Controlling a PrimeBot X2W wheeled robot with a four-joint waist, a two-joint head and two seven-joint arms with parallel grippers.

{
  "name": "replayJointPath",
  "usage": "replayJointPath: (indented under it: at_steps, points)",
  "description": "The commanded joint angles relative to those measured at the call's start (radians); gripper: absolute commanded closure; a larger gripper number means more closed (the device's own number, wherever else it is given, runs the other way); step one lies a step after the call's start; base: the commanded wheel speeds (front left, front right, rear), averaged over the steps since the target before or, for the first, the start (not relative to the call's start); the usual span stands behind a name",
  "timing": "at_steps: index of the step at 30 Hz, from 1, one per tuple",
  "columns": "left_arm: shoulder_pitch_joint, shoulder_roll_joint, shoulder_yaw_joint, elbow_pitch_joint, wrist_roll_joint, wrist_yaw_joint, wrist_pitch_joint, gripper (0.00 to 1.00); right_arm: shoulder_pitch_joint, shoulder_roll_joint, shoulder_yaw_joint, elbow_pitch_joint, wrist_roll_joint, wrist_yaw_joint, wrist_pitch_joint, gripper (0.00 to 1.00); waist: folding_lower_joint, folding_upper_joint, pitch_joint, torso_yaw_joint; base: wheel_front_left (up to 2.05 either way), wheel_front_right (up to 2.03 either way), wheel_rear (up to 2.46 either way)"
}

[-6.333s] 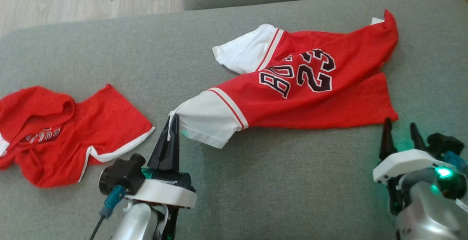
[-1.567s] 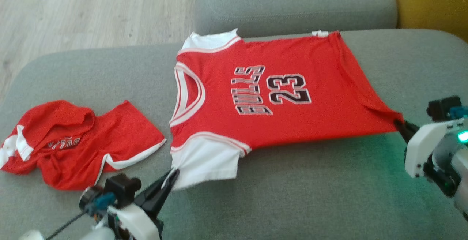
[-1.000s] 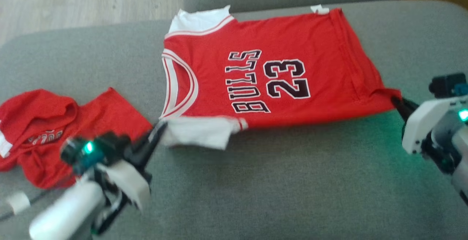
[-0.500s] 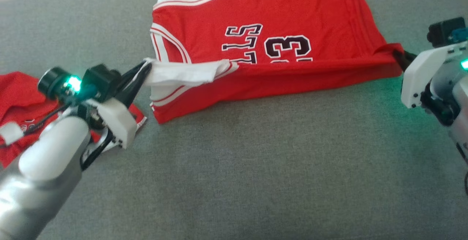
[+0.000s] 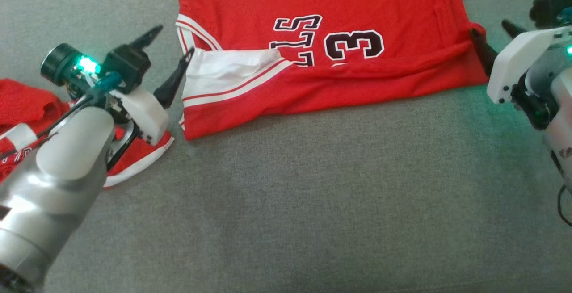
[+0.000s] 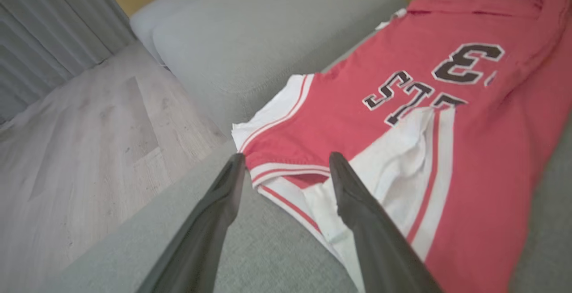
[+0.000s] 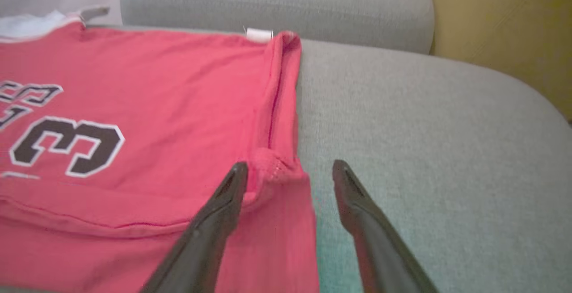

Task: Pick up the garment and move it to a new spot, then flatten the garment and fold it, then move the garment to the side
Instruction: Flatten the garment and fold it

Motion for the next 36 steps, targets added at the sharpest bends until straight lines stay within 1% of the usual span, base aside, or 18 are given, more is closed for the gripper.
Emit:
replayJointPath:
  at_steps: [1, 2, 5, 7, 8, 11, 13, 14, 16, 18, 21, 26, 28, 29, 32, 36]
  points:
    - [-0.056, 0.016, 0.059, 0.008, -0.018, 0.021, -0.042, 0.00, -0.021, 0.001, -0.010, -0.010, 0.002, 0.007, -0.044, 0.00, -0.0002, 0.0000, -0.009, 0.002, 0.00, 0.00, 0.00]
    - [-0.054, -0.009, 0.093, 0.033, -0.044, 0.047, -0.083, 0.00, -0.024, 0.008, -0.030, -0.004, 0.008, 0.007, -0.114, 0.00, -0.0002, 0.0000, -0.023, 0.006, 0.00, 0.00, 0.00]
    - [-0.031, -0.042, 0.163, 0.038, -0.094, 0.085, -0.122, 0.00, -0.019, 0.013, -0.046, -0.013, 0.001, 0.007, -0.244, 0.00, -0.0002, 0.0000, -0.050, 0.009, 0.00, 0.00, 0.00]
    - [-0.005, -0.053, 0.212, 0.013, -0.114, 0.111, -0.131, 0.00, -0.005, 0.016, -0.061, -0.030, 0.006, 0.007, -0.337, 0.00, -0.0002, 0.0000, -0.071, 0.011, 0.00, 0.00, 0.00]
    - [0.009, -0.057, 0.248, -0.022, -0.114, 0.129, -0.132, 0.00, 0.003, 0.012, -0.065, -0.039, -0.004, 0.007, -0.370, 0.00, -0.0002, 0.0000, -0.081, 0.013, 0.00, 0.00, 0.00]
    - [0.099, -0.068, 0.379, -0.165, -0.102, 0.182, -0.133, 0.00, 0.036, 0.003, -0.106, -0.082, -0.038, 0.007, -0.410, 0.00, -0.0002, 0.0000, -0.110, 0.014, 0.00, 0.00, 0.00]
    - [0.179, -0.078, 0.463, -0.271, -0.067, 0.207, -0.133, 0.00, 0.065, -0.007, -0.185, -0.155, -0.090, 0.007, -0.413, 0.00, -0.0002, 0.0000, -0.127, 0.012, 0.00, 0.00, 0.00]
    - [0.225, -0.086, 0.503, -0.321, -0.047, 0.218, -0.133, 0.00, 0.092, -0.012, -0.230, -0.200, -0.139, 0.007, -0.413, 0.00, -0.0002, 0.0000, -0.135, 0.008, 0.00, 0.00, 0.00]
    - [0.323, -0.110, 0.575, -0.399, -0.010, 0.234, -0.133, 0.00, 0.172, 0.004, -0.331, -0.281, -0.222, 0.007, -0.414, 0.00, -0.0002, 0.0000, -0.151, 0.003, 0.00, 0.00, 0.00]
    - [0.414, -0.140, 0.624, -0.456, 0.031, 0.237, -0.133, 0.00, 0.265, 0.035, -0.420, -0.355, -0.298, 0.007, -0.414, 0.00, -0.0002, 0.0000, -0.167, -0.001, 0.00, 0.00, 0.00]
    - [0.525, -0.197, 0.675, -0.509, 0.082, 0.225, -0.133, 0.00, 0.396, 0.081, -0.508, -0.453, -0.404, 0.007, -0.414, 0.00, -0.0002, 0.0000, -0.185, -0.002, 0.00, 0.00, 0.00]
    - [0.673, -0.284, 0.727, -0.520, 0.154, 0.191, -0.133, 0.00, 0.569, 0.153, -0.592, -0.545, -0.533, 0.007, -0.414, 0.00, -0.0002, 0.0000, -0.218, -0.010, 0.00, 0.00, 0.00]
    - [0.720, -0.315, 0.748, -0.509, 0.169, 0.175, -0.133, 0.00, 0.617, 0.179, -0.615, -0.562, -0.558, 0.007, -0.414, 0.00, -0.0002, 0.0000, -0.225, -0.015, 0.00, 0.00, 0.00]
    - [0.720, -0.315, 0.748, -0.509, 0.169, 0.175, -0.133, 0.00, 0.617, 0.179, -0.615, -0.562, -0.558, 0.007, -0.414, 0.00, -0.0002, 0.0000, -0.225, -0.015, 0.00, 0.00, 0.00]
    - [0.755, -0.343, 0.770, -0.486, 0.196, 0.149, -0.133, 0.00, 0.658, 0.204, -0.643, -0.582, -0.579, 0.007, -0.414, 0.00, -0.0002, 0.0000, -0.228, -0.021, 0.00, 0.00, 0.00]
    - [0.745, -0.362, 0.789, -0.440, 0.228, 0.122, -0.134, 0.00, 0.662, 0.214, -0.652, -0.598, -0.593, 0.007, -0.414, 0.00, -0.0002, 0.0000, -0.216, -0.032, 0.00, 0.00, 0.00]
